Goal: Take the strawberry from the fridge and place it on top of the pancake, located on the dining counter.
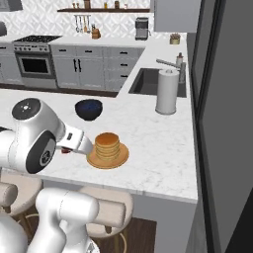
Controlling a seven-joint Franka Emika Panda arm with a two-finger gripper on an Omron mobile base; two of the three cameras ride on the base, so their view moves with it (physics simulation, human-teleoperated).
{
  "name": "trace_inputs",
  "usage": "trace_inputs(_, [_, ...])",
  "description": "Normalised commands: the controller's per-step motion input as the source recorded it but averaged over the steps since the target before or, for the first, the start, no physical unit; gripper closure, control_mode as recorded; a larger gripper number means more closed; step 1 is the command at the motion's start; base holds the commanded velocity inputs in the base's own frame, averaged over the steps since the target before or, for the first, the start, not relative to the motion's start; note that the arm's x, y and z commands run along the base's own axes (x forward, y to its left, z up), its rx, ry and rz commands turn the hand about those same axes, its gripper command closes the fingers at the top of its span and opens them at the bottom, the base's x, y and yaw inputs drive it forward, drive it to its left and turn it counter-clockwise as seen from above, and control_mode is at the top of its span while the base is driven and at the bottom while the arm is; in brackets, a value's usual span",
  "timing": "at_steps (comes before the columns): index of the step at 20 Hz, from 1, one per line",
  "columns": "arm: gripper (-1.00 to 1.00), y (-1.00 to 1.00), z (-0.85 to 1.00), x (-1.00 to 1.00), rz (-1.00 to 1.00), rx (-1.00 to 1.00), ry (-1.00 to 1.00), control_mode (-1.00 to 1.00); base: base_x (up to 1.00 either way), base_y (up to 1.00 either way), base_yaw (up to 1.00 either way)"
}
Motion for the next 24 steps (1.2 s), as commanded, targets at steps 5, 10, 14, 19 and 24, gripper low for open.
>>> trace_inputs(5, [1.0, 0.0, 0.17, 1.0, 0.0, 0.0, 0.18, -1.0, 0.0, 0.0, 0.0])
trace_inputs(10, [1.0, 0.0, -0.19, 1.0, 0.04, 0.0, 0.09, -1.0, 0.0, 0.0, 0.0])
trace_inputs(14, [1.0, 0.0, -0.59, 1.0, 0.01, 0.0, -0.11, -1.0, 0.0, 0.0, 0.0])
trace_inputs(19, [1.0, -0.04, -0.8, 0.83, 0.0, -0.01, -0.1, -1.0, 0.0, 0.0, 0.0])
trace_inputs(24, [1.0, -0.12, -0.39, 0.73, 0.03, -0.02, -0.01, -1.0, 0.0, 0.0, 0.0])
